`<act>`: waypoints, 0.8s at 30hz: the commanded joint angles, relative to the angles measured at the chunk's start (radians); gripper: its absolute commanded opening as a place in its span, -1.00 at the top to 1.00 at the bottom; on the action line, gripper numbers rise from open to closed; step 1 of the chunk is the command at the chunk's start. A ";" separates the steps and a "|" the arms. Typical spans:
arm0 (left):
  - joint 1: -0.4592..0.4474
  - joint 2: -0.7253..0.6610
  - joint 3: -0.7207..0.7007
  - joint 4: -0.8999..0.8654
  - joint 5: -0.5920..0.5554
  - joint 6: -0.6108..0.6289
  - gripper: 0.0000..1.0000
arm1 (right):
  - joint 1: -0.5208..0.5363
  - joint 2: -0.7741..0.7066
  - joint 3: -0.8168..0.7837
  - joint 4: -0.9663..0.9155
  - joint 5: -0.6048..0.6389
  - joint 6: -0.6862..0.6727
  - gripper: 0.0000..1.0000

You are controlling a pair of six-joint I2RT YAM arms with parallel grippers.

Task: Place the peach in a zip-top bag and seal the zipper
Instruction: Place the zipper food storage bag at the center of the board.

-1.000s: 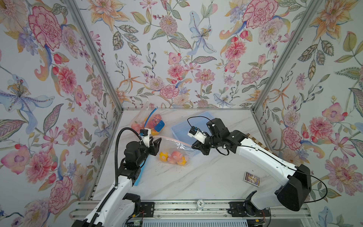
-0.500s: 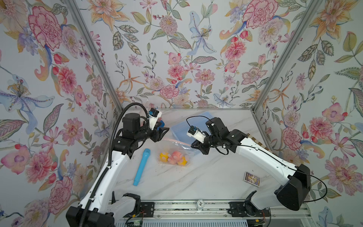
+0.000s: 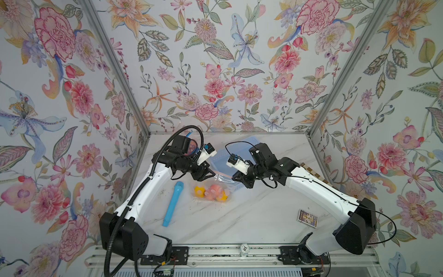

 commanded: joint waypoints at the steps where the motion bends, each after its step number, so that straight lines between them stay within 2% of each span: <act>1: -0.007 0.075 0.079 -0.095 -0.028 0.094 -0.28 | 0.007 0.008 0.028 -0.020 0.000 -0.014 0.92; 6: -0.010 0.204 0.188 -0.212 -0.009 0.179 -0.27 | 0.007 0.010 0.031 -0.021 -0.001 -0.016 0.92; 10: -0.025 0.256 0.232 -0.303 0.001 0.238 -0.17 | 0.008 0.018 0.033 -0.021 0.001 -0.018 0.92; 13: -0.039 0.276 0.236 -0.351 -0.011 0.256 0.04 | 0.006 0.022 0.033 -0.020 0.004 -0.021 0.92; 19: -0.039 0.249 0.233 -0.317 -0.027 0.191 0.68 | 0.004 0.027 0.034 -0.016 0.008 -0.020 0.89; 21: -0.039 0.222 0.227 -0.282 -0.047 0.148 0.78 | 0.003 0.021 0.032 -0.011 0.015 -0.013 0.80; 22: -0.039 0.205 0.221 -0.263 -0.058 0.124 0.95 | 0.003 0.017 0.030 -0.006 0.021 -0.008 0.70; 24: -0.038 0.170 0.202 -0.228 -0.072 0.082 1.00 | 0.004 0.002 0.025 0.007 0.032 0.005 0.48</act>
